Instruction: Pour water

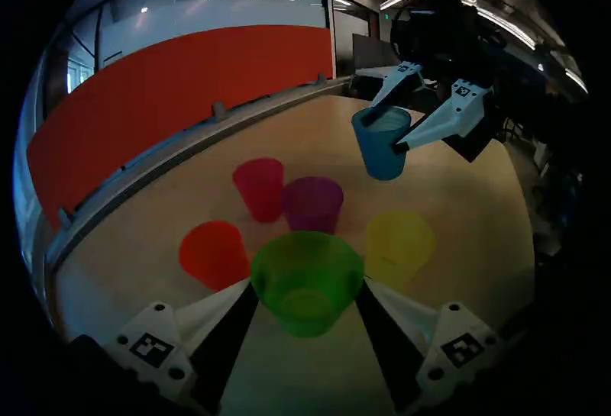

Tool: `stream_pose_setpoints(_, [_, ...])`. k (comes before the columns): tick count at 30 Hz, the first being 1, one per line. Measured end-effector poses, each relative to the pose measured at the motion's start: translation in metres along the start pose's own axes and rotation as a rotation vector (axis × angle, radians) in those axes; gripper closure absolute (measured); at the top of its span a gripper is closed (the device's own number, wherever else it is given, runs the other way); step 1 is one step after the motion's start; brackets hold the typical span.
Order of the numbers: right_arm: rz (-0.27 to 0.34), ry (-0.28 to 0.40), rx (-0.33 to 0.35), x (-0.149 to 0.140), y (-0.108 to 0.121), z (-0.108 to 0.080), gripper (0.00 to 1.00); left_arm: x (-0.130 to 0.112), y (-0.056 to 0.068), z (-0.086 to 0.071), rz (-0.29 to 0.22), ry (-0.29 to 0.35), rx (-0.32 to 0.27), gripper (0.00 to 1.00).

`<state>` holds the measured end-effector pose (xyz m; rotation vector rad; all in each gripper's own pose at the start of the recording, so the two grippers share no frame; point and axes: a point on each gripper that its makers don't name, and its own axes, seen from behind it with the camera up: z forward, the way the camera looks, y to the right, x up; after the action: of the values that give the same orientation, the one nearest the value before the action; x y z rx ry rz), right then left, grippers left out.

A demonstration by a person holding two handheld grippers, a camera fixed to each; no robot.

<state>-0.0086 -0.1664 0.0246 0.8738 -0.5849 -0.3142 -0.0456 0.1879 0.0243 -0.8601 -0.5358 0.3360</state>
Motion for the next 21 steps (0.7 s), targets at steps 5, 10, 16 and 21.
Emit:
stream_pose_setpoints(5, [0.002,-0.011,0.004,-0.006,0.0,0.007,0.08,-0.005,0.0,0.006,-0.003,-0.008,-0.007,0.15])
stream_pose_setpoints(10, [0.002,-0.026,0.008,-0.014,0.0,0.014,0.07,-0.008,0.0,0.011,-0.011,-0.013,-0.014,0.15])
stream_pose_setpoints(16, [0.01,-0.042,0.012,-0.024,0.0,0.021,0.08,-0.013,-0.002,0.015,-0.021,-0.019,-0.019,0.15])
stream_pose_setpoints(21, [0.017,-0.055,0.019,-0.032,-0.002,0.026,0.08,-0.016,-0.003,0.019,-0.025,-0.023,-0.021,0.15])
